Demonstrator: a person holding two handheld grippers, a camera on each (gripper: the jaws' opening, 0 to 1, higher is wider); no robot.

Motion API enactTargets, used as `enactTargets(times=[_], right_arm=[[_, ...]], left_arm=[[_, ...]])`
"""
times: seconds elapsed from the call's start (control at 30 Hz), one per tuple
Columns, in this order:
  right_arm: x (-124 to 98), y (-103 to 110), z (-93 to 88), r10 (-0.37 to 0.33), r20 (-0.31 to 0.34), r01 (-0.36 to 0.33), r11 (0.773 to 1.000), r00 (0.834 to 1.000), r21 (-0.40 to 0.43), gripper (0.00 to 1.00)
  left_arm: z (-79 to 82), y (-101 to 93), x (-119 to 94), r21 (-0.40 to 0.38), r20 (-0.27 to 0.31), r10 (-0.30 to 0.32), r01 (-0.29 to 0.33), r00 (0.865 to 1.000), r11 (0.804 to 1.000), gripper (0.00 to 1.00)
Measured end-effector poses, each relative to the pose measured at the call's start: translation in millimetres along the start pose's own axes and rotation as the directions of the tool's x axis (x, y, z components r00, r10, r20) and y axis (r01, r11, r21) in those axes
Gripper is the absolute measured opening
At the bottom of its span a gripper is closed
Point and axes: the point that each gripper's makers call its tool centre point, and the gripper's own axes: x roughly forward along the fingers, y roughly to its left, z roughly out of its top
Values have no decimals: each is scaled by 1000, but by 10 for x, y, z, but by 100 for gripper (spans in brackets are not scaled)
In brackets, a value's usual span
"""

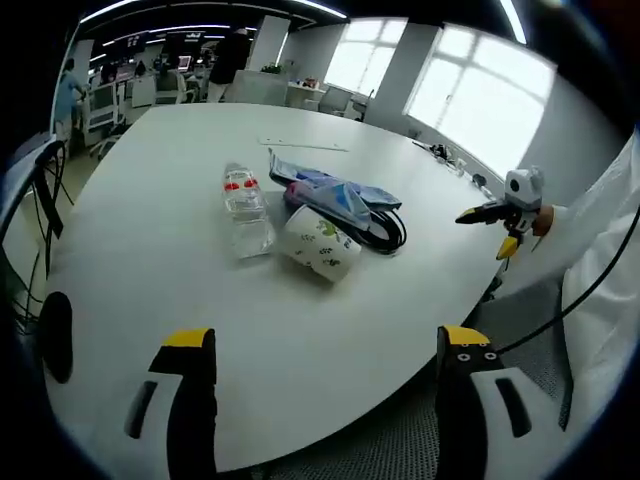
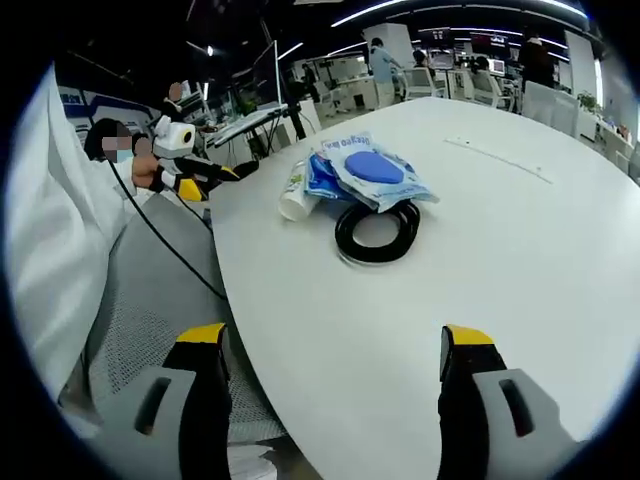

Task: Arrange the tabletop items into an orderly group along one side of the table until the central work area is clear of visible clutter.

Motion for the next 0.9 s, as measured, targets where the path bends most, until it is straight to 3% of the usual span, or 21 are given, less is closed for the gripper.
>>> enactTargets(times=[0.9], right_arm=[[-1,-1,8,-8,12,8,1000,1000,15,86]], left_arm=[[-7,16,18,-1,4,-3,3,1000,1000,92]])
